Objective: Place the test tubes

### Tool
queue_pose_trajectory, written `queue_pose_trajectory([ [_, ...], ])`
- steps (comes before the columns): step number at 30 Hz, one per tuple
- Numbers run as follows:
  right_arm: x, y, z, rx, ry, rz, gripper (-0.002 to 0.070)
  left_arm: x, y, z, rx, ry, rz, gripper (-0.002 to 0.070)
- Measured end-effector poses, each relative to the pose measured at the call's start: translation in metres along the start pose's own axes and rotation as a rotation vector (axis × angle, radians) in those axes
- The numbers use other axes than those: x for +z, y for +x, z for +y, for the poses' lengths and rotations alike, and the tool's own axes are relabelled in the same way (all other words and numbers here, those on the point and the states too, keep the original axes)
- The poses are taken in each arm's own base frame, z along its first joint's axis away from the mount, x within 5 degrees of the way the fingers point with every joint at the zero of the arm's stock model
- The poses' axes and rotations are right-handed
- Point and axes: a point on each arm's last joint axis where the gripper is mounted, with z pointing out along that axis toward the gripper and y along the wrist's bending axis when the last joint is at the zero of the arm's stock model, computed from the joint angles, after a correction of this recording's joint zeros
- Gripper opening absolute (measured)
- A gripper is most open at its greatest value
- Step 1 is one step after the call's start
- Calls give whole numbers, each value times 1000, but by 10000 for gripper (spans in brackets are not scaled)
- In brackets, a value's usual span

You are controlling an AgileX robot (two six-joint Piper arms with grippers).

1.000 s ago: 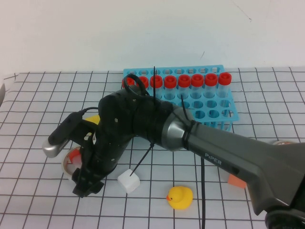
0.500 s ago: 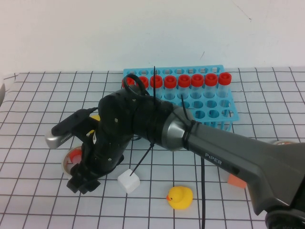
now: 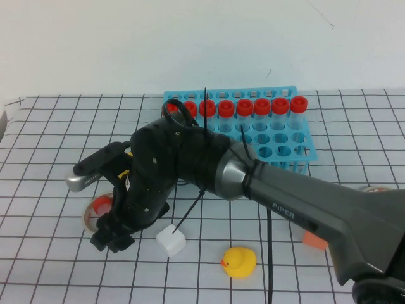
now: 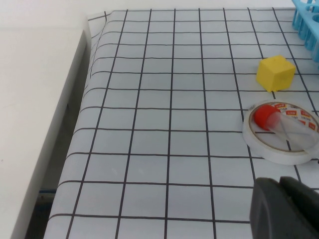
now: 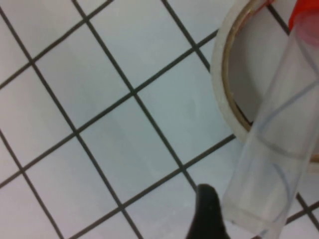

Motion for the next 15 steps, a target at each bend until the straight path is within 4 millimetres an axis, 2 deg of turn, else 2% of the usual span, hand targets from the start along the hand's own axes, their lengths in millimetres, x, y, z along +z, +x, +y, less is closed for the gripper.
queue_pose_trajectory([
  [9,-14,-12,3,-10,-2,-60,480,0,0,0,0,0,1,-1],
  [15,-16,-13,3,-32,-1,-68,480,0,0,0,-6,4,1,-1],
])
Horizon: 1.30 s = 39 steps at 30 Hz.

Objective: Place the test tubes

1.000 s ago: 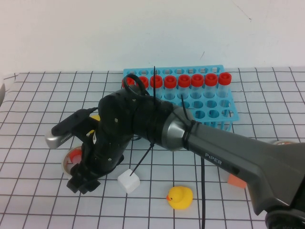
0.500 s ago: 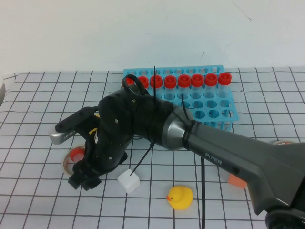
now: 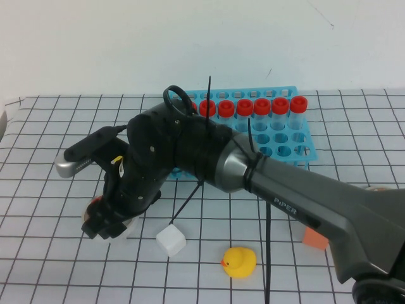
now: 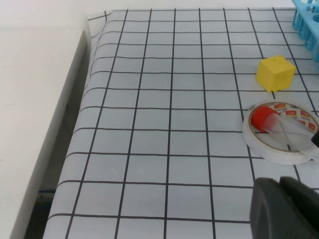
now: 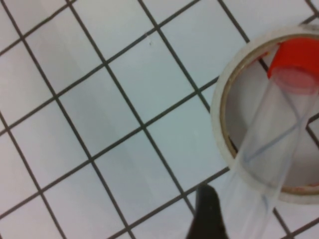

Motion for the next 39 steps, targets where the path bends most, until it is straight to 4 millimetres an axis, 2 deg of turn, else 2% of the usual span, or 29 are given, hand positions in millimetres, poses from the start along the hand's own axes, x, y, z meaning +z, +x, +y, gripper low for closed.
queue_pose_trajectory([
  [14,0,-4,3,-49,-32,-50,480,0,0,0,-6,4,0,-1],
  [22,23,4,0,-47,-41,4,477,0,0,0,-6,4,0,-1],
  [26,26,6,0,-50,-43,20,411,0,0,0,-6,4,0,-1],
  [31,28,8,-1,-49,-45,39,230,0,0,0,-6,4,0,-1],
  [39,28,9,0,-31,-47,46,237,0,0,0,-6,4,0,-1],
])
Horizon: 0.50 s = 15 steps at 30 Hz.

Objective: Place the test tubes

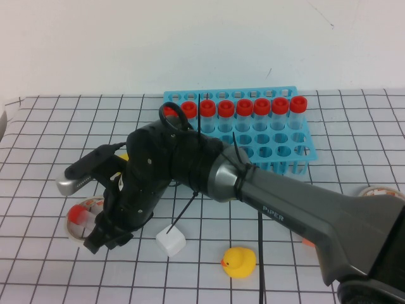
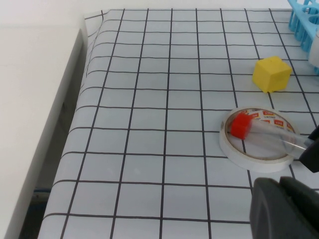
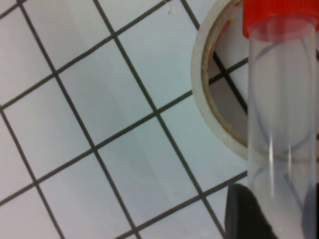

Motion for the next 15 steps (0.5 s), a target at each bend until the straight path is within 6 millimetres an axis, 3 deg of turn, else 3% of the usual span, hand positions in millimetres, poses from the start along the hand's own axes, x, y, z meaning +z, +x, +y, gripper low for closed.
queue_pose_trajectory([
  [5,-8,1,0,-2,14,35,236,0,0,0,0,0,2,-1],
  [8,-30,-5,1,-31,49,28,237,0,0,0,1,0,2,-1],
  [15,-124,-25,12,-100,154,-148,236,0,-7,-4,-66,49,-77,-1],
])
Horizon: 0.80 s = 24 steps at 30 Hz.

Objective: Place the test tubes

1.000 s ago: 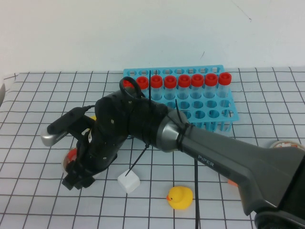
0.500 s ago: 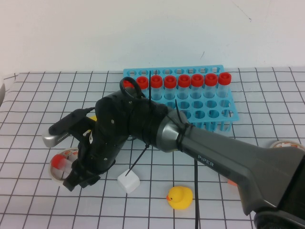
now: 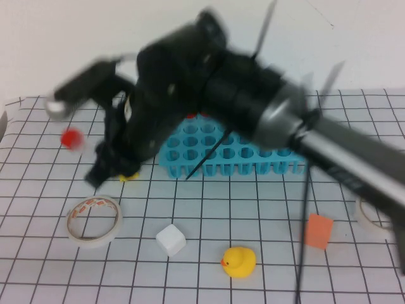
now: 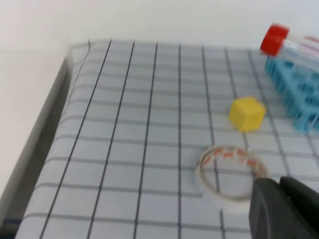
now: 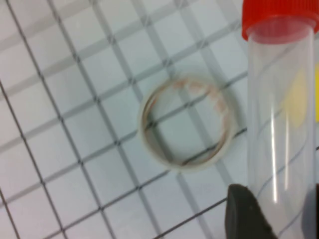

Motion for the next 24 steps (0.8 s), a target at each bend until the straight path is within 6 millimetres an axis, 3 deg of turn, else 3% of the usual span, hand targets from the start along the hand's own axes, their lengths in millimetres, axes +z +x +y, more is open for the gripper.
queue_pose_trajectory([
  [4,-53,-13,-3,-32,76,-123,236,0,-6,-3,-51,33,-71,-1],
  [11,-110,-16,-9,-78,187,-211,236,-2,-16,-8,-186,104,-166,-1],
  [20,-142,6,2,-80,138,-347,236,-5,-27,-11,-271,157,-278,-1],
  [24,-140,39,5,-91,140,-371,236,-1,-28,-11,-283,162,-279,-1],
])
